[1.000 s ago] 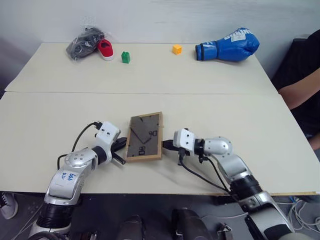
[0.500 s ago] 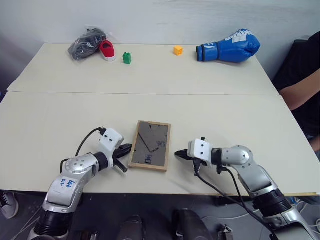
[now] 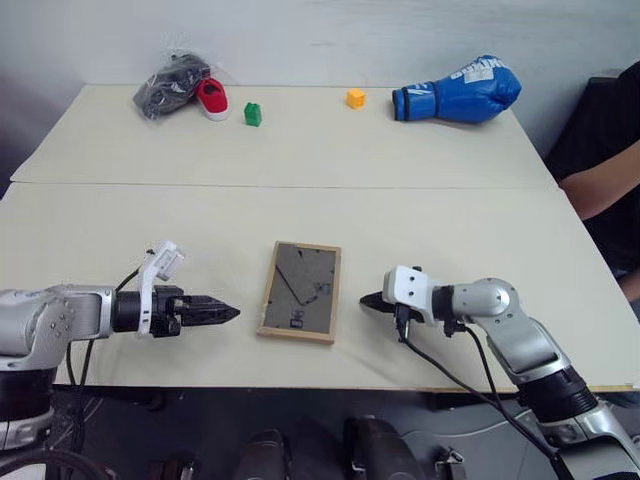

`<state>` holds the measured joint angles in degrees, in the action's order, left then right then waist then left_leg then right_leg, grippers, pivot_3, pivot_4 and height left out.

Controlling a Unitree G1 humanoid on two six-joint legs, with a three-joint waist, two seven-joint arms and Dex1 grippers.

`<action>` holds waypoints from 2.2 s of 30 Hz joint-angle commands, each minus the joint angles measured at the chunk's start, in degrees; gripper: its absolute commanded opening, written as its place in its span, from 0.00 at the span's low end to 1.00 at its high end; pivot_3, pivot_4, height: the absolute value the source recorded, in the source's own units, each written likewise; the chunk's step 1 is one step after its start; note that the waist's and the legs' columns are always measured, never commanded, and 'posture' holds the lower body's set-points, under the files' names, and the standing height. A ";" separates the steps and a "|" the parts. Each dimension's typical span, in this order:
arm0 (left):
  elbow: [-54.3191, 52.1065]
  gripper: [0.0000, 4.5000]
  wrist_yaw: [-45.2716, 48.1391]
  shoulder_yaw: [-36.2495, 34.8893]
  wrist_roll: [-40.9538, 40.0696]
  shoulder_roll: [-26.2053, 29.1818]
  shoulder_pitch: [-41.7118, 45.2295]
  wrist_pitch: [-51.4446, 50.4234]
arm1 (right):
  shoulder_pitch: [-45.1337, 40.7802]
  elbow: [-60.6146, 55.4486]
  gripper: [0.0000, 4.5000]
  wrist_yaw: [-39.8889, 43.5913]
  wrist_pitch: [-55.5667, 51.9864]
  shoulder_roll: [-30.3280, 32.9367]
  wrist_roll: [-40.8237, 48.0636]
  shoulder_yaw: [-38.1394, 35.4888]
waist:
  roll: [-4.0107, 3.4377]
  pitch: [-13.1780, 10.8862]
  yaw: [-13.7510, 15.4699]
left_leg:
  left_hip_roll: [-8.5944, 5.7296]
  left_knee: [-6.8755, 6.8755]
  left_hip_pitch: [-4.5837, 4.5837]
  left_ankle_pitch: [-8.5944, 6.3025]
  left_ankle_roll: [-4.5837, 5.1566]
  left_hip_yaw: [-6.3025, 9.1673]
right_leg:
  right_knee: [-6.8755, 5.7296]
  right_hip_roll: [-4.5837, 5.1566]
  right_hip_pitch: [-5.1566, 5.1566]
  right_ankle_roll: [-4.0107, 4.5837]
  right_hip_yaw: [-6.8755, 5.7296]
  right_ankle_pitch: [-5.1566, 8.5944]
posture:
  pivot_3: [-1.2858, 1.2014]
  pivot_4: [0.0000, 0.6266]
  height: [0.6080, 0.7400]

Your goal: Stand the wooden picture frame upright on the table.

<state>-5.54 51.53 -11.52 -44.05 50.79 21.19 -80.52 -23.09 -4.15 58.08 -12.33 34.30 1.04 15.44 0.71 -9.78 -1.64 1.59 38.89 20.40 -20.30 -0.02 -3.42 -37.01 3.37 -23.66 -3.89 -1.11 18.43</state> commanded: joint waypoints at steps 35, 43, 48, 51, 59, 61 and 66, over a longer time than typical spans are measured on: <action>29.74 0.99 -30.38 10.14 -26.98 -14.68 20.62 -11.97 | -3.43 -0.39 0.00 -4.28 -2.59 -7.78 -3.18 5.16 | 0.04 0.00 0.14 | -0.11 0.23 0.04 0.01 0.00 0.12 | -0.44 0.06 -0.04 -0.02 0.00 0.00 | 0.52 0.24 1.00; 28.35 0.73 -39.20 8.41 -36.29 -16.14 17.74 -11.97 | -3.24 -0.49 0.00 -3.97 -2.20 -7.04 -3.66 5.39 | 0.04 -0.01 0.06 | -0.11 0.23 0.03 0.03 -0.04 0.12 | -0.44 0.05 -0.05 -0.03 -0.02 0.00 | 0.52 0.24 1.00; 26.69 0.41 -44.85 6.13 -39.16 -17.76 15.10 -11.97 | -2.55 -1.00 0.00 -3.90 -2.16 -6.12 -3.51 4.86 | 0.05 0.00 0.21 | -0.12 0.24 0.03 0.03 -0.05 0.18 | -0.42 0.06 -0.02 -0.03 -0.05 0.00 | 0.52 0.24 1.00; 24.29 0.28 -46.92 3.98 -40.17 -18.66 13.00 -11.97 | -1.14 -2.04 0.00 -3.75 -2.57 -4.77 -2.85 3.66 | 0.06 0.01 0.16 | -0.16 0.26 -0.01 0.03 -0.05 0.23 | -0.40 0.11 0.03 -0.03 -0.09 0.00 | 0.52 0.24 1.00; 3.85 0.28 -27.58 2.44 -27.35 -14.01 4.86 5.17 | 6.79 -5.57 0.08 0.52 -5.45 1.74 9.18 -8.89 | 0.06 -0.02 0.17 | -0.18 0.23 0.05 0.05 -0.10 0.27 | 0.01 0.09 0.09 -0.04 -0.13 0.01 | 0.52 0.24 1.00; -0.77 0.28 -15.97 6.11 -18.89 -10.41 1.93 16.09 | 7.99 -6.88 0.20 3.48 -7.25 3.22 14.31 -11.85 | -0.05 -0.08 0.12 | -0.15 0.17 0.05 0.07 -0.17 0.22 | 0.06 0.03 0.09 -0.03 -0.14 0.01 | 0.52 0.24 1.00; -3.16 0.28 1.37 14.23 -0.92 -6.19 -1.66 38.63 | 3.02 -13.66 0.58 6.54 -20.03 2.48 32.67 -17.58 | -0.26 -0.20 -0.17 | 0.01 0.04 -0.04 0.09 -0.27 -0.01 | 0.10 -0.18 0.07 -0.01 0.02 0.02 | 0.52 0.24 1.00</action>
<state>-6.78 48.79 1.93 -48.31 44.29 19.57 -47.35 -18.07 -13.78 64.10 -29.51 37.09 28.21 -0.08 0.46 -9.98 -1.81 1.62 38.93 20.35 -20.20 -0.29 -3.44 -36.93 3.18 -23.60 -3.90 -1.07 18.45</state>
